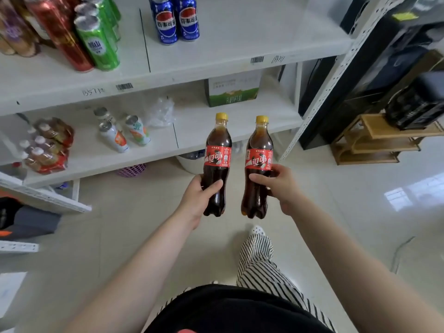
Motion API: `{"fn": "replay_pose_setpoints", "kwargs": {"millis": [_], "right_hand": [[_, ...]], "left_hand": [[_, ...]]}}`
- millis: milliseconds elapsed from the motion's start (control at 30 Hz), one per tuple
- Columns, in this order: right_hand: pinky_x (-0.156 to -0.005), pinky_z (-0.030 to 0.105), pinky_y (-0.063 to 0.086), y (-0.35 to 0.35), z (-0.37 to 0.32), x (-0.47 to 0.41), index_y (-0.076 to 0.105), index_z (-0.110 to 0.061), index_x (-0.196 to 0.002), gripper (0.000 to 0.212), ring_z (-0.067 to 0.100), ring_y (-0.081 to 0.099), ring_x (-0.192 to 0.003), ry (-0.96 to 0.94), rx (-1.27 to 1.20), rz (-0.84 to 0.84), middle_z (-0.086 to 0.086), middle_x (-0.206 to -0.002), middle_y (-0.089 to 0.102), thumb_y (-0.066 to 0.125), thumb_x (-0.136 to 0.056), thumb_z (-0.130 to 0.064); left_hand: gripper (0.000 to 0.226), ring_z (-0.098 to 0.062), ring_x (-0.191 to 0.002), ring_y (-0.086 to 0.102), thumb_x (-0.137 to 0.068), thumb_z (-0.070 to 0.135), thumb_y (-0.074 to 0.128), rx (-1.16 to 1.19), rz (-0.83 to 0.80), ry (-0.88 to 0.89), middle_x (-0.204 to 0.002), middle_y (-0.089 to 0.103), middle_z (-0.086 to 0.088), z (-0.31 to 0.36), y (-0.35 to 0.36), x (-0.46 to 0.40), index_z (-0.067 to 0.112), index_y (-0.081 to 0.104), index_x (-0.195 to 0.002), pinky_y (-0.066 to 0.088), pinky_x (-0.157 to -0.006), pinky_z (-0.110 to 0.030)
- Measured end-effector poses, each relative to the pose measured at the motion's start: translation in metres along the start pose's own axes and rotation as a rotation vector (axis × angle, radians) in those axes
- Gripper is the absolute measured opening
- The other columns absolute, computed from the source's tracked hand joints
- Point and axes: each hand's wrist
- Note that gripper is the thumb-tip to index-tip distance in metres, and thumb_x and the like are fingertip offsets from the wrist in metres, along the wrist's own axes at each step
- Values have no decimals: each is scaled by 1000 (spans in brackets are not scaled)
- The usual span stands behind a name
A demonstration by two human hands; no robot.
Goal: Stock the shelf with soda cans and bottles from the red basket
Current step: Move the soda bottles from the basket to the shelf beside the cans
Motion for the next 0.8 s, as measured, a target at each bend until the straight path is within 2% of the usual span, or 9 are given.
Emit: {"fn": "replay_pose_setpoints", "kwargs": {"millis": [100, 233, 333, 433, 500, 600, 700, 800], "right_hand": [[-68, 29, 54, -22, -32, -52, 66, -14, -102, 37, 21, 69, -87, -49, 11, -30, 3, -94, 71, 83, -70, -15], [-83, 38, 55, -52, -86, -111, 63, -13, -111, 46, 23, 67, -96, -109, 99, -82, 5, -104, 68, 82, -70, -20], [-76, 31, 56, -68, -129, -150, 63, -19, -103, 36, 17, 66, -91, -154, 121, -123, 1, -101, 67, 81, -72, -19], [-66, 23, 55, -76, -166, -183, 66, -18, -97, 29, 15, 68, -84, -208, 120, -150, 3, -97, 69, 80, -72, -12], [-63, 20, 55, -79, -188, -207, 66, -16, -98, 29, 14, 69, -82, -225, 109, -160, 4, -97, 69, 79, -73, -10], [-72, 28, 56, -78, -220, -248, 66, -12, -105, 35, 18, 69, -88, -251, 98, -165, 4, -98, 69, 80, -72, -12], [-81, 37, 56, -74, -252, -291, 65, -10, -110, 43, 23, 67, -94, -289, 109, -126, 8, -105, 67, 82, -71, -15], [-84, 40, 57, -67, -280, -335, 64, -9, -111, 46, 23, 67, -95, -337, 89, -76, 9, -107, 65, 83, -69, -14]], "left_hand": [[35, -23, -89, 64, -86, 26, 67, 17, 20, 52, -105, 66, -6, 32, 27, -39, 18, 54, -118, 47, -70, -35], [29, -22, -86, 65, -87, 26, 67, 32, 62, 120, -101, 67, -5, 81, 60, -85, 20, 55, -113, 46, -66, -32], [34, -25, -91, 67, -86, 29, 68, 51, 101, 177, -103, 68, -4, 120, 79, -116, 21, 55, -116, 51, -67, -37], [34, -36, -91, 66, -85, 30, 68, 91, 116, 204, -105, 67, -10, 154, 92, -144, 20, 55, -115, 47, -57, -33], [33, -30, -88, 66, -86, 28, 67, 99, 144, 238, -99, 68, -6, 177, 98, -166, 18, 55, -115, 47, -54, -28], [35, -25, -79, 64, -84, 30, 69, 72, 170, 285, -93, 67, -3, 210, 100, -202, 19, 57, -115, 39, -42, -23], [35, -21, -88, 68, -79, 32, 74, 45, 215, 331, -98, 70, -1, 243, 98, -244, 23, 60, -110, 48, -50, -27], [33, -20, -93, 68, -75, 27, 77, 43, 235, 374, -99, 71, 0, 272, 93, -290, 23, 62, -104, 52, -63, -31]]}}
Point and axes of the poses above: each hand's wrist, its own x-axis away from the middle knuckle, its own y-axis out of the palm, z = x × y
